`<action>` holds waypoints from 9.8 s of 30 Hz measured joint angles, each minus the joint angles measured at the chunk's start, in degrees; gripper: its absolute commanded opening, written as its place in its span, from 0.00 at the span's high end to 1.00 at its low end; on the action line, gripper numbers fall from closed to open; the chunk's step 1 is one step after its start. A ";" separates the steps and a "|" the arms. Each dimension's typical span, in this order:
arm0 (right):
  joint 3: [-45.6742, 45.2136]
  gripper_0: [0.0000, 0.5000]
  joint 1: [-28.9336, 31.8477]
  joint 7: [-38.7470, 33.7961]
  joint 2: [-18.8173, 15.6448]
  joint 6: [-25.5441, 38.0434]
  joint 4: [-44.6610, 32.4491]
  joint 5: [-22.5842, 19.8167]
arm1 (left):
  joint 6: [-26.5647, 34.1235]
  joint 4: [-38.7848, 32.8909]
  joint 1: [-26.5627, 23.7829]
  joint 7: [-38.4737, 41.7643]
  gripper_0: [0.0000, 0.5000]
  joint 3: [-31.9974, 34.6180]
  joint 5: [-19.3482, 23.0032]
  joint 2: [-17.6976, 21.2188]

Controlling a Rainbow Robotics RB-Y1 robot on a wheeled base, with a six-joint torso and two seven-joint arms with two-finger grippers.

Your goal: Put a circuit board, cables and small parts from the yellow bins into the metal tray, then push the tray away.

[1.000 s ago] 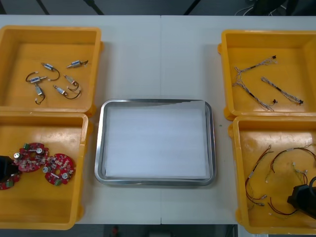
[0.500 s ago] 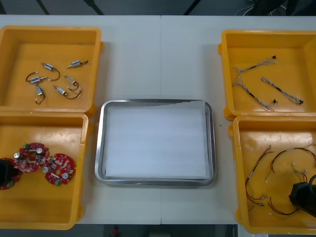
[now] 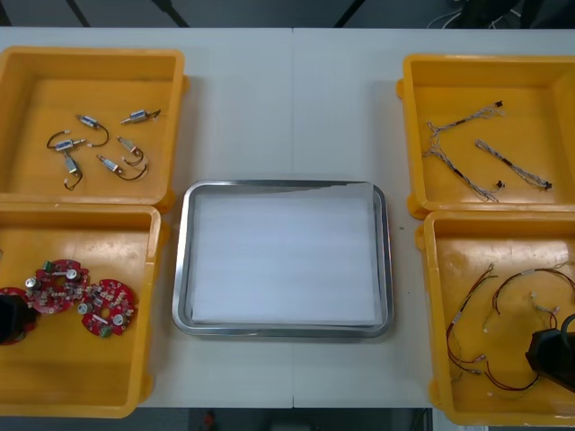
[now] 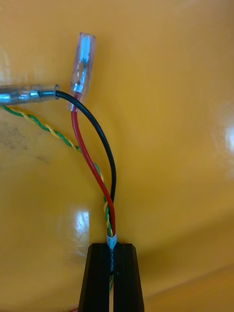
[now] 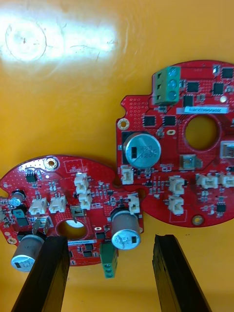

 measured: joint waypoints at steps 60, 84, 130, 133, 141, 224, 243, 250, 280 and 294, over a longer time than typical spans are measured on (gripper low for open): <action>-2.69 1.00 -36.91 34.74 -14.27 31.24 -8.77 -24.43 | -6.79 2.37 -1.18 -0.12 1.00 -3.87 -3.53 -0.81; -0.19 1.00 -40.16 34.74 -14.75 32.53 -9.01 -25.83 | -6.62 2.20 -1.29 -0.92 1.00 -3.90 -3.36 -0.76; -0.20 1.00 -37.84 34.67 -14.76 32.42 -12.46 -25.00 | 22.19 -17.44 -3.78 7.15 1.00 22.16 23.28 8.65; -0.20 1.00 -37.83 34.67 -14.76 32.42 -12.47 -25.00 | 22.27 -18.13 -6.78 15.05 1.00 19.66 23.36 9.57; -0.21 1.00 -37.82 34.67 -14.76 32.41 -12.51 -25.02 | 25.65 -21.40 -17.89 31.07 1.00 10.77 23.38 10.27; -0.25 1.00 -37.72 34.67 -14.77 32.39 -12.63 -25.13 | 37.91 -2.52 -62.75 73.56 0.99 -50.94 -14.20 -30.44; -0.25 1.00 -37.72 34.67 -14.77 32.39 -12.63 -25.13 | 34.82 -0.59 -62.73 74.62 0.93 -54.49 -14.21 -31.01; -0.25 1.00 -37.72 34.67 -14.77 32.39 -12.63 -25.13 | 34.80 -0.29 -62.73 75.37 0.66 -54.51 -14.37 -31.33; -0.25 1.00 -37.71 34.67 -14.77 32.39 -12.64 -25.13 | 44.94 -12.46 -67.62 75.37 0.00 -46.11 0.44 -26.11; -0.10 1.00 -36.99 34.67 -14.98 31.37 -12.52 -24.76 | 44.72 -18.23 -71.18 75.33 0.00 -36.19 13.35 -9.41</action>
